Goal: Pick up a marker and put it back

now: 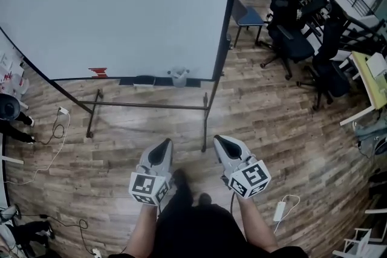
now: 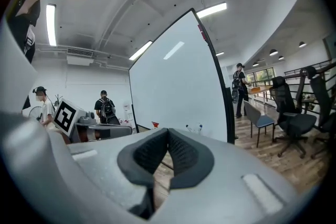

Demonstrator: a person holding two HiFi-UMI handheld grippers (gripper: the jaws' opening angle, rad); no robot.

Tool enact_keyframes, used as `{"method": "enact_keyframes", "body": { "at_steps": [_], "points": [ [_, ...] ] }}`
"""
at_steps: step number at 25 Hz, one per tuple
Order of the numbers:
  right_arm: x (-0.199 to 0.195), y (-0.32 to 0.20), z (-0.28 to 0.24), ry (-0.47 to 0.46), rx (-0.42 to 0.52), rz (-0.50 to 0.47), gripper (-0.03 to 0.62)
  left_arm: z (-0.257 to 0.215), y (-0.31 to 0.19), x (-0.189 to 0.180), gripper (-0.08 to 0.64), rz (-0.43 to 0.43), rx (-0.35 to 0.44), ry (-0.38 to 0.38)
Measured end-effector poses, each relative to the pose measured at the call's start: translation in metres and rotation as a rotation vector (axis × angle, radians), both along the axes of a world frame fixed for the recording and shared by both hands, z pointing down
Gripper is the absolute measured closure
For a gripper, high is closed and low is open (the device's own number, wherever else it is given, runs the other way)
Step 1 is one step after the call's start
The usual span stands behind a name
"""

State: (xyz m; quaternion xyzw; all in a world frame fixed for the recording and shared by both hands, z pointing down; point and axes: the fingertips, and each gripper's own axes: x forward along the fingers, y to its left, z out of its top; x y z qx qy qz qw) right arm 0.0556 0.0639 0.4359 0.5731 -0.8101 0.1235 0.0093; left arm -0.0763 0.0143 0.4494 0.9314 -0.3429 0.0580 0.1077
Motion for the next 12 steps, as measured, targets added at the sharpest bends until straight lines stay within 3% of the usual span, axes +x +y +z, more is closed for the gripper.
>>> {"method": "enact_keyframes", "body": {
  "at_steps": [6,12],
  "points": [
    [-0.002,-0.052,-0.003,-0.086,-0.03,0.013,0.591,-0.006,-0.051,0.001,0.548,0.026,0.018,0.02],
    [-0.015,-0.086,-0.001,-0.059,-0.038,0.0,0.591,0.003,-0.086,-0.001,0.548,0.04,-0.006,0.037]
  ]
}}
